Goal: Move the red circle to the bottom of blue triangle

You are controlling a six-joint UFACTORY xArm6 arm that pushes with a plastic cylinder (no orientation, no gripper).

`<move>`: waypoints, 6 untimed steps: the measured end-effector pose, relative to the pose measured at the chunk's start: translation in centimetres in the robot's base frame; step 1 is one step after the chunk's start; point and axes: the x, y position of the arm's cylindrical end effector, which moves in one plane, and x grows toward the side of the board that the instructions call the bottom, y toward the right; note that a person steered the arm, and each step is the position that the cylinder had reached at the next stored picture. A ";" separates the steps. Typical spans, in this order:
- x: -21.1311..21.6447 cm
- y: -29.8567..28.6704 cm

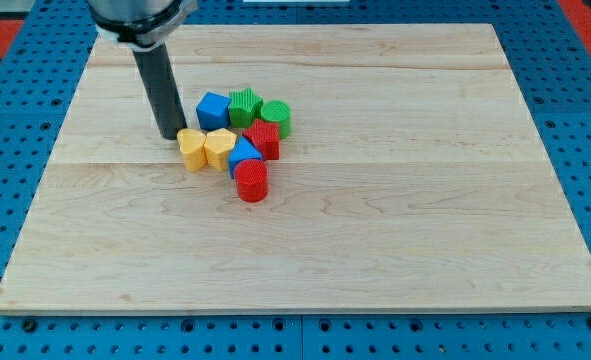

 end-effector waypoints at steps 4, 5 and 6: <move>10.4 10.7; 8.3 10.9; 6.1 8.0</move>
